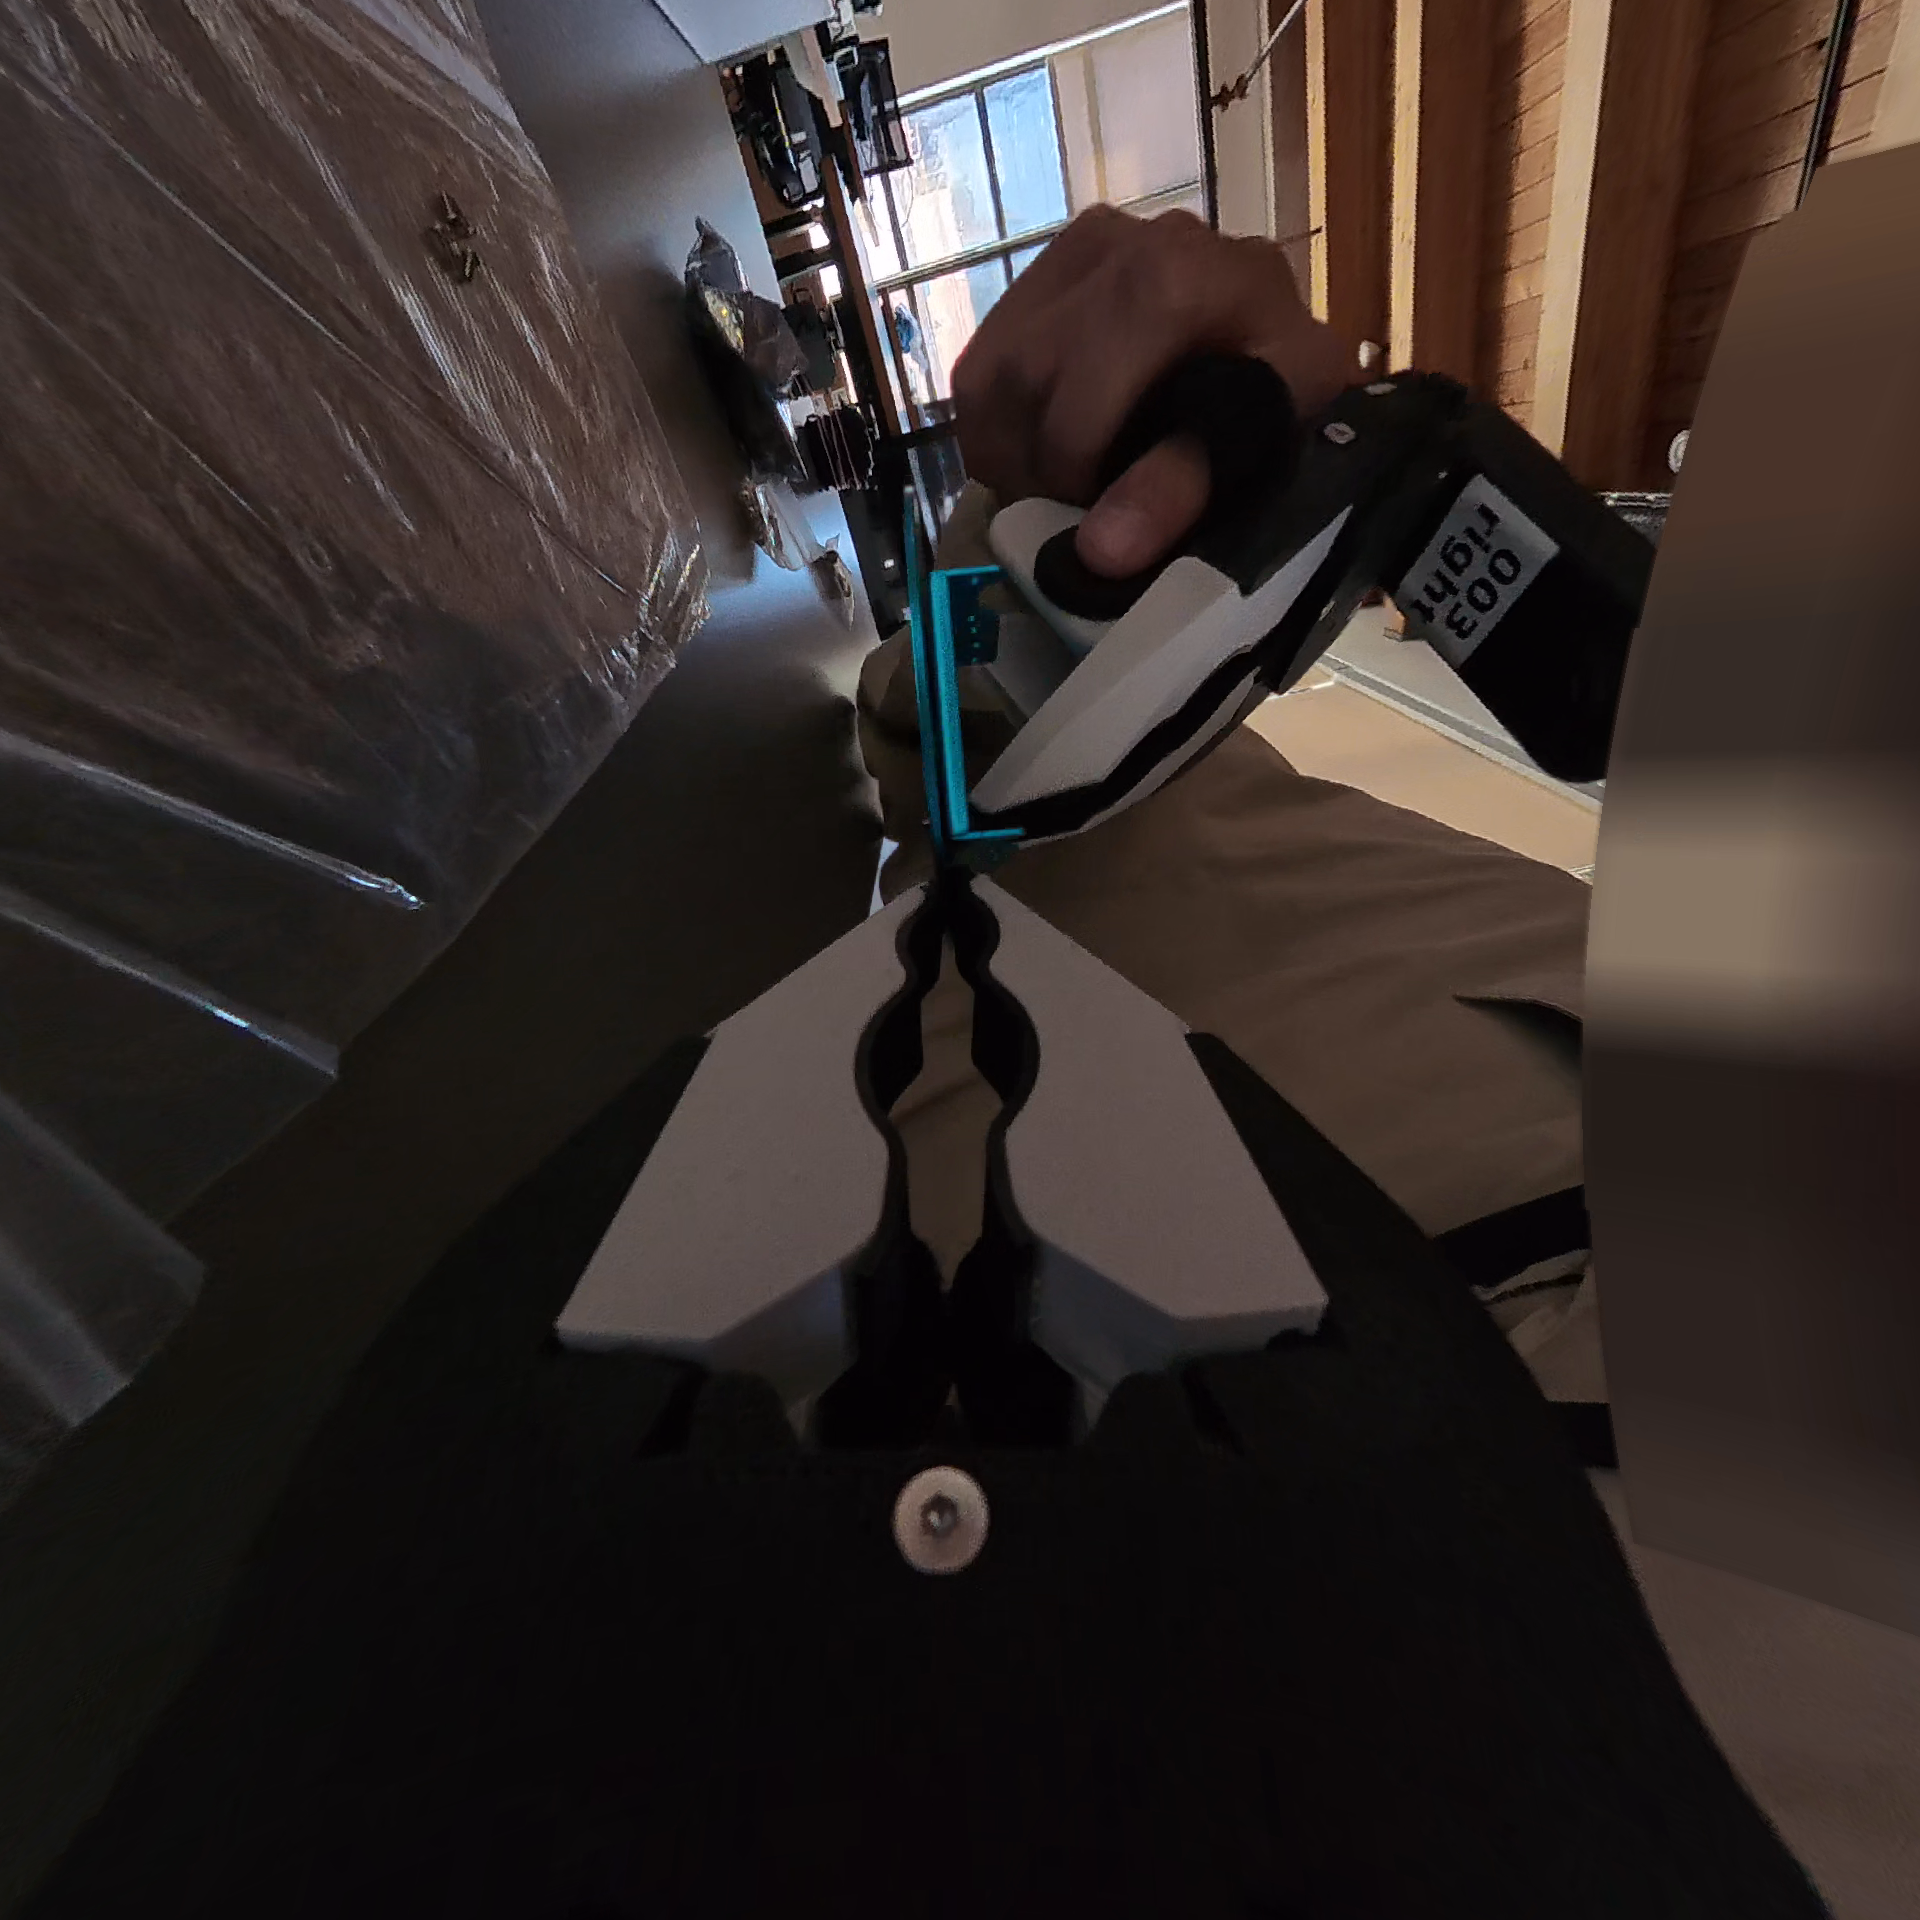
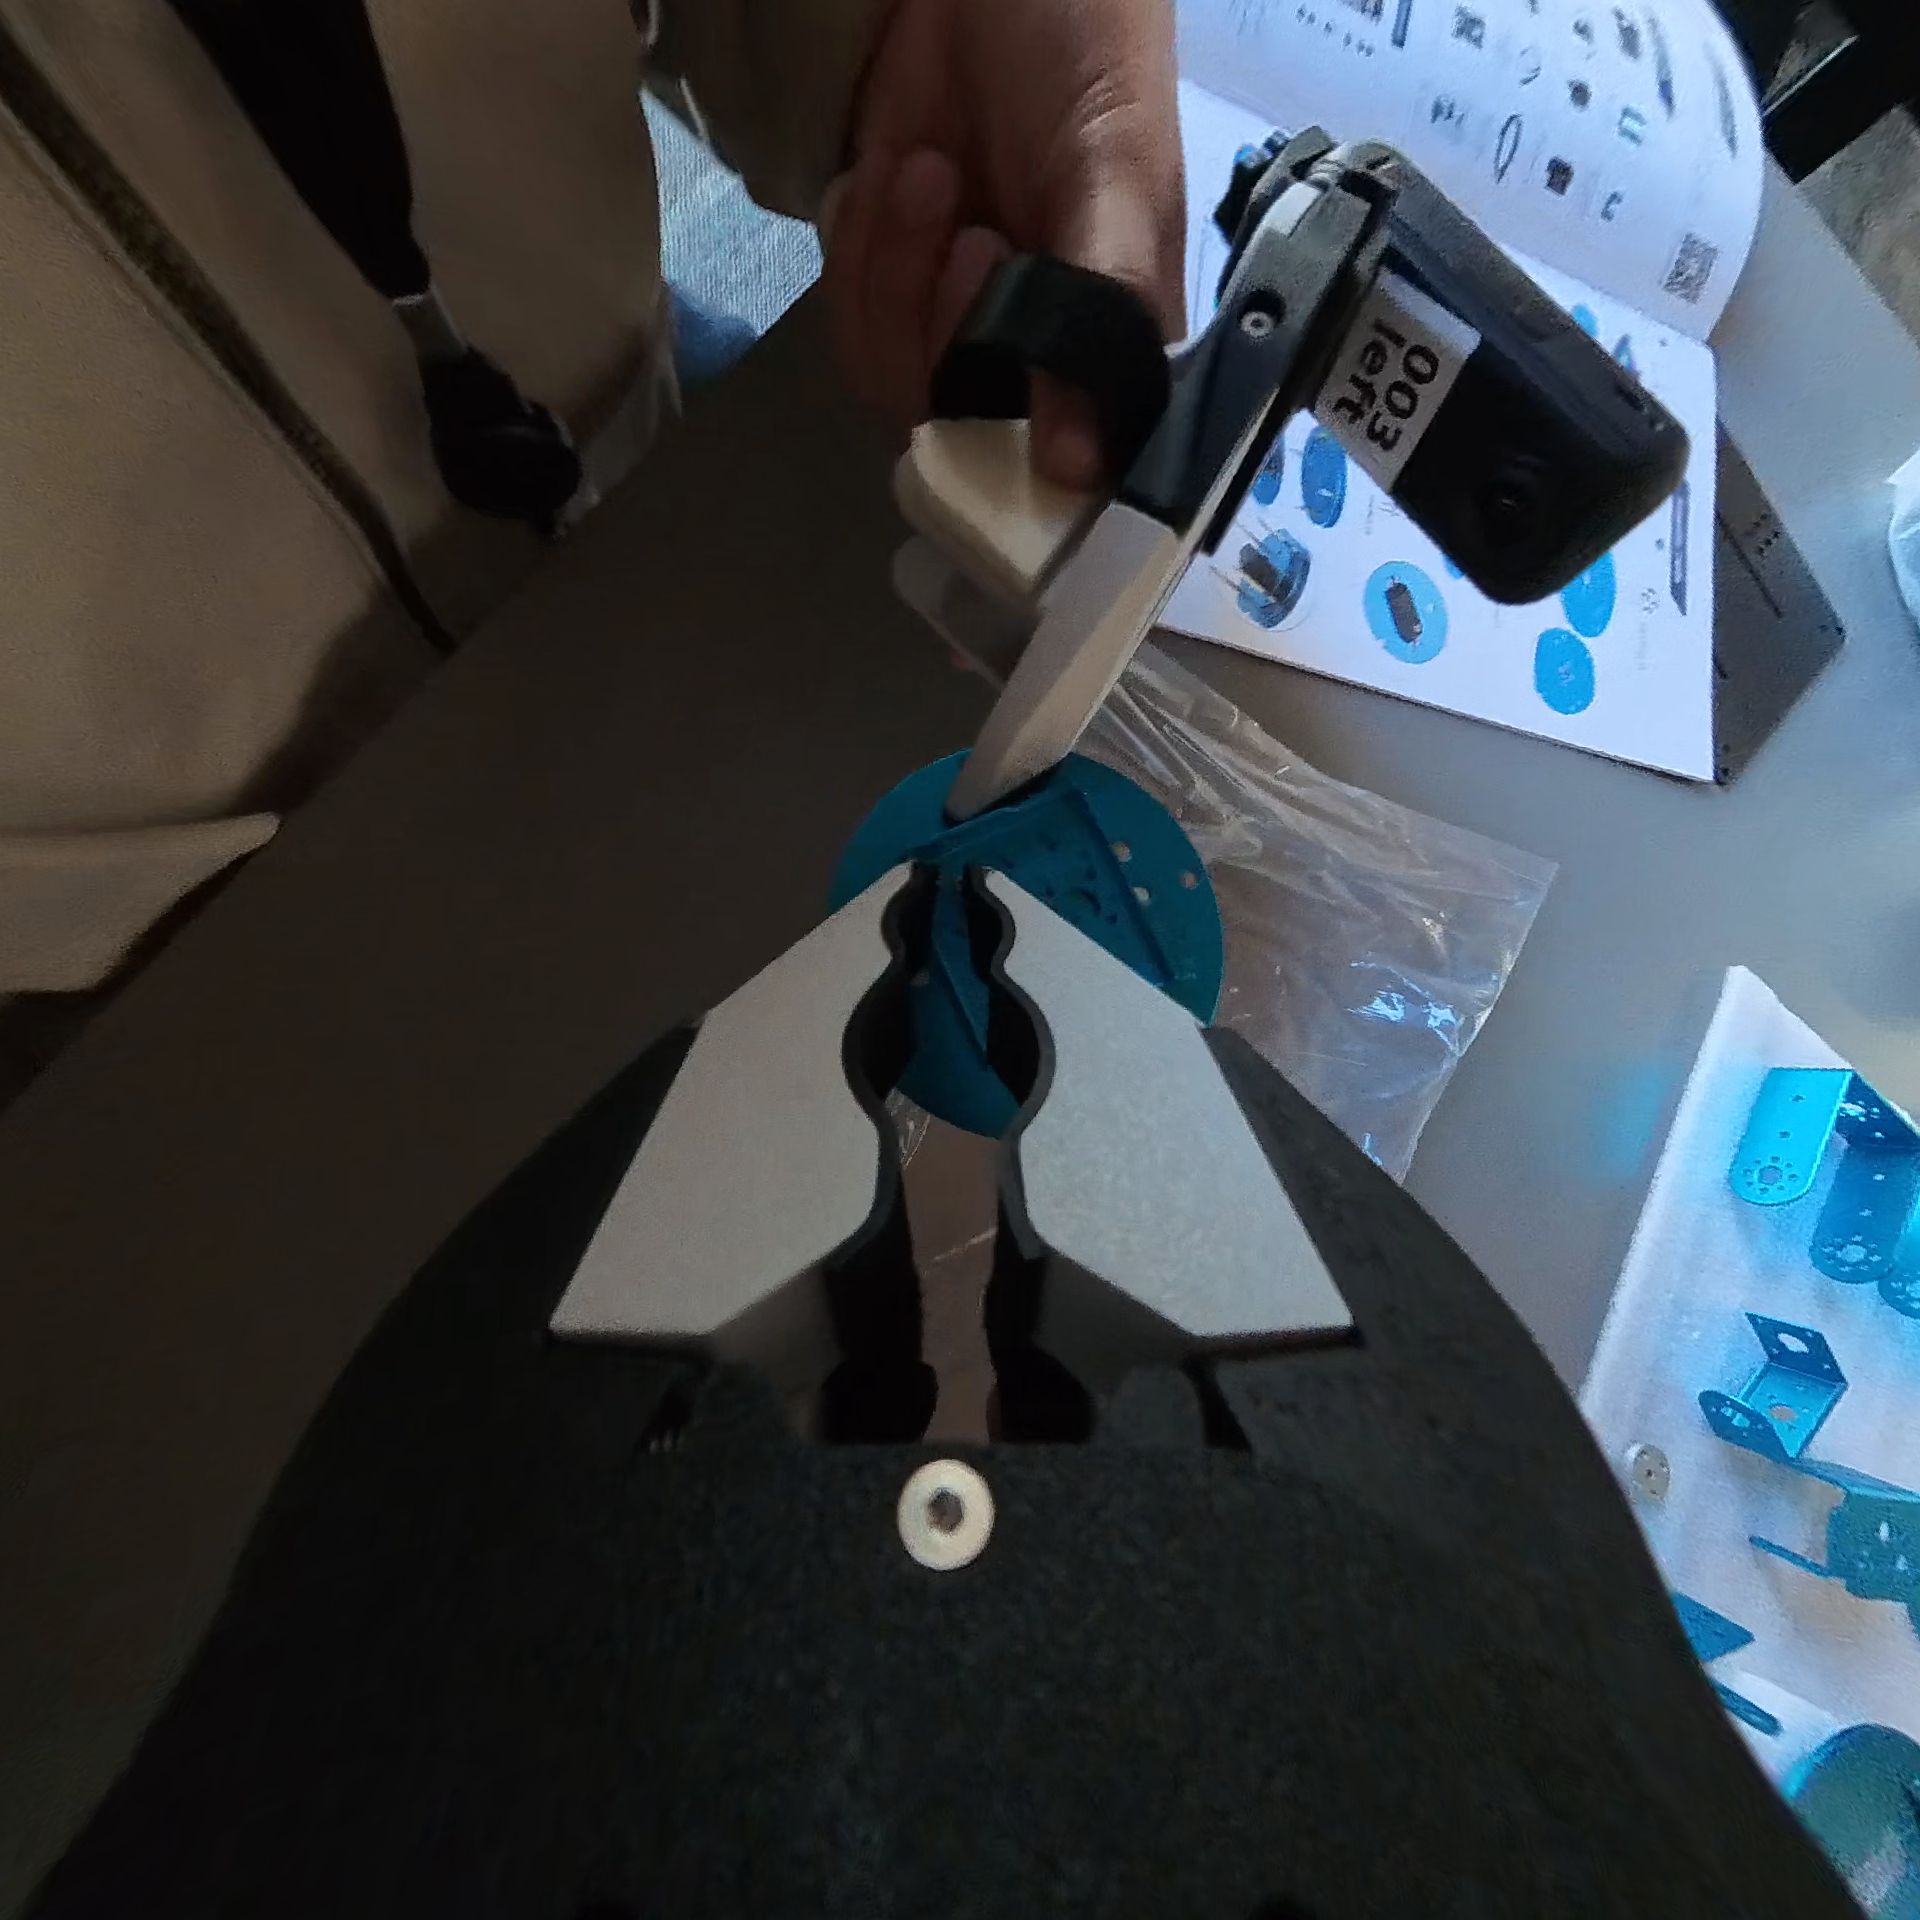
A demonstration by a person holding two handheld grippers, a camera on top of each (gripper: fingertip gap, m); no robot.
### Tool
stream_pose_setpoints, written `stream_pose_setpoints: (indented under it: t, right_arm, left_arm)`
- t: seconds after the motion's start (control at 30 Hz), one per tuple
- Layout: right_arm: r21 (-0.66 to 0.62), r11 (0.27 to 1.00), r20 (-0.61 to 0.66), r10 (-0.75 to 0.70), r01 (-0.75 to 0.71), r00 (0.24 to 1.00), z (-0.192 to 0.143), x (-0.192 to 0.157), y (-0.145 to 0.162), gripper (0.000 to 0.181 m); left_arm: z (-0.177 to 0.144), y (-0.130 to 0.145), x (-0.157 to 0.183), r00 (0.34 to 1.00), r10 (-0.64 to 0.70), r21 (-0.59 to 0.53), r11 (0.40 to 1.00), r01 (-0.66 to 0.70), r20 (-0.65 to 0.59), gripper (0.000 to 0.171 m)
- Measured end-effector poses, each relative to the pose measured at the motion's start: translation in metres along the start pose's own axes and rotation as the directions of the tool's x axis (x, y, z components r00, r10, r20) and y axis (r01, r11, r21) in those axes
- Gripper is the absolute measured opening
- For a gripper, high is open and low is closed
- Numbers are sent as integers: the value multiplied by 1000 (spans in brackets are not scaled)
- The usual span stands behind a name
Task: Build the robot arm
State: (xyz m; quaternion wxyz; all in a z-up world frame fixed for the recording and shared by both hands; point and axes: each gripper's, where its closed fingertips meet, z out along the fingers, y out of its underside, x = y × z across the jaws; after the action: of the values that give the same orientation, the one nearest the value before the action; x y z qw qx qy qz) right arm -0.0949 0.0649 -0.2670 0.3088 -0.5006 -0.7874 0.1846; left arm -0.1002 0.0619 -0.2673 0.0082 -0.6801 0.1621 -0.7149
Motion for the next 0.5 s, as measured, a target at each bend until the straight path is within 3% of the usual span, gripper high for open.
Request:
stream_pose_setpoints:
  t: [0.17, 0.5]
  right_arm:
    - [-47, 999, 54, 14, -12, 998, -1, -5, 1, 11]
    - [-115, 988, 122, -84, 99, 989, 3, -15, -3, 6]
  left_arm:
    - [3, 4, -2, 999, -36, -21, 999, 36, -14, 0]
    - [3, 7, 1, 999, -47, -55, 997, 46, -14, 0]
